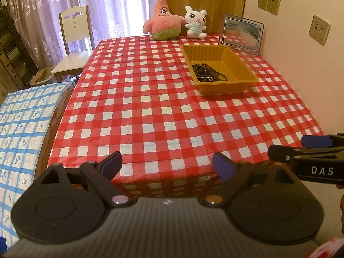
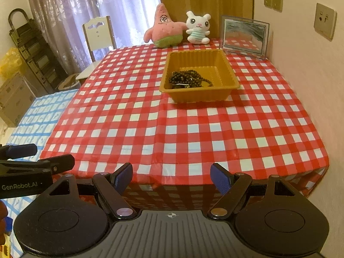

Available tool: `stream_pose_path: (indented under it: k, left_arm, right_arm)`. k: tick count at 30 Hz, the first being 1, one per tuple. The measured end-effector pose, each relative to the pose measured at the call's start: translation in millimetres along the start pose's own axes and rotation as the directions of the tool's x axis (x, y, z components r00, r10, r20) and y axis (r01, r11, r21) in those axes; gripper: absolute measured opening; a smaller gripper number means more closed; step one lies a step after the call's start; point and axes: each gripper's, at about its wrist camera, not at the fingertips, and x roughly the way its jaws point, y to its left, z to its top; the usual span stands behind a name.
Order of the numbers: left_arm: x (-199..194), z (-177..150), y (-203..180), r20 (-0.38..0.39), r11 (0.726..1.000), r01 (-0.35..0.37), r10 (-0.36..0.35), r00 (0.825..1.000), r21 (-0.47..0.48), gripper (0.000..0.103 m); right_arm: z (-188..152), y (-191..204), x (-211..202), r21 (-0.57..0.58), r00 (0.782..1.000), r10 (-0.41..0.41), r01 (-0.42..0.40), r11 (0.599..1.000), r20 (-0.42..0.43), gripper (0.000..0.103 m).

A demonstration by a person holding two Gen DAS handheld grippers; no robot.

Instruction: Organize jewelry

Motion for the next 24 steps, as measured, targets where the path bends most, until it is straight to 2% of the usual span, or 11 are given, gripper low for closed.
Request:
stream_pose_path:
  k: [24]
  left_arm:
    - [-4.9, 4.7, -8.7, 0.017, 1.000, -0.010, 0.010, 1.000, 0.004, 0.090]
  right_arm:
    - [1.9, 0.3, -4.7, 0.003, 1.000, 0.004, -0.004, 1.000, 0.010, 0.079]
